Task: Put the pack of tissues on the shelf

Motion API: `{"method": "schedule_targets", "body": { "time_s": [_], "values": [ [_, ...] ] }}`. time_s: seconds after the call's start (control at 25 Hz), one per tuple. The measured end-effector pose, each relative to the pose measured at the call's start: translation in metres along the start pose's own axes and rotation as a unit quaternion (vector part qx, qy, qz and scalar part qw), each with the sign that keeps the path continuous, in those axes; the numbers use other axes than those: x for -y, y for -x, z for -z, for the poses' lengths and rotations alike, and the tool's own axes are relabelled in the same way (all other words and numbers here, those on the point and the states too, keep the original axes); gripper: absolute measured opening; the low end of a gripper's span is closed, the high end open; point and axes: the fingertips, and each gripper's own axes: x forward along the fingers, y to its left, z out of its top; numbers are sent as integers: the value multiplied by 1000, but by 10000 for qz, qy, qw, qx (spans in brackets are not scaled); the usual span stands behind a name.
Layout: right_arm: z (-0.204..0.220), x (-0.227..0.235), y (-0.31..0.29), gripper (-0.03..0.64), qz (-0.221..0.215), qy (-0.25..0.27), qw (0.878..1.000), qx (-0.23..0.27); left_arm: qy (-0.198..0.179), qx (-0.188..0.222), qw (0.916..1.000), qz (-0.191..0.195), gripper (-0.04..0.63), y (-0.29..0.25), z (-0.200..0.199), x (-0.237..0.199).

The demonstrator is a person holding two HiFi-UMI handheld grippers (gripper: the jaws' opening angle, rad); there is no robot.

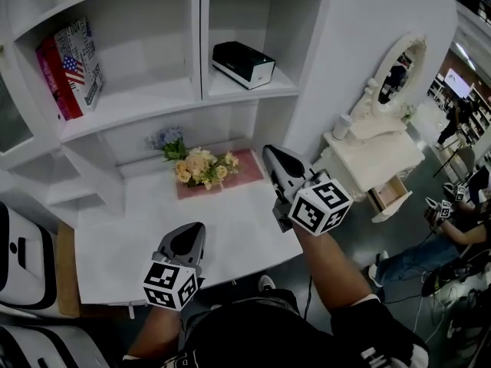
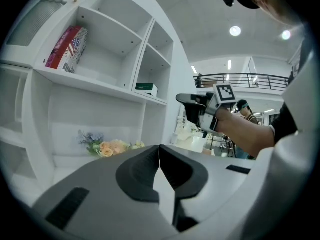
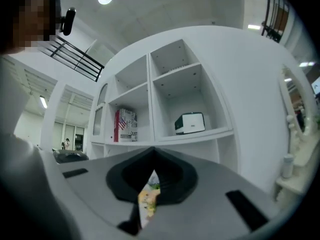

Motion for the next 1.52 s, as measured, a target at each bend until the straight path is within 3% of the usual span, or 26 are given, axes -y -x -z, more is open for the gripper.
{"method": "schedule_targets", "body": {
  "time_s": [0.28, 0.6, 1.0, 1.24, 1.52],
  "values": [
    [56, -24, 42, 8, 216, -681, 9968, -366, 73, -124, 9994, 308, 15, 6, 12, 7],
    [77, -45, 75, 8, 205, -615, 9959, -625, 77, -44, 9988, 488, 15, 5, 14, 25],
    [88, -56, 133, 8, -352, -687, 9929, -901, 226, 63, 9997, -3, 15, 19, 21, 61],
    [106, -42, 190, 8, -662, -610, 9882, -1241, 286, 240, 9988, -309, 15, 17, 28, 112],
    [104, -40, 245, 8, -1001, -698, 9848, -1233, 287, 343, 9974, -564, 15, 25, 35, 172]
  ]
}}
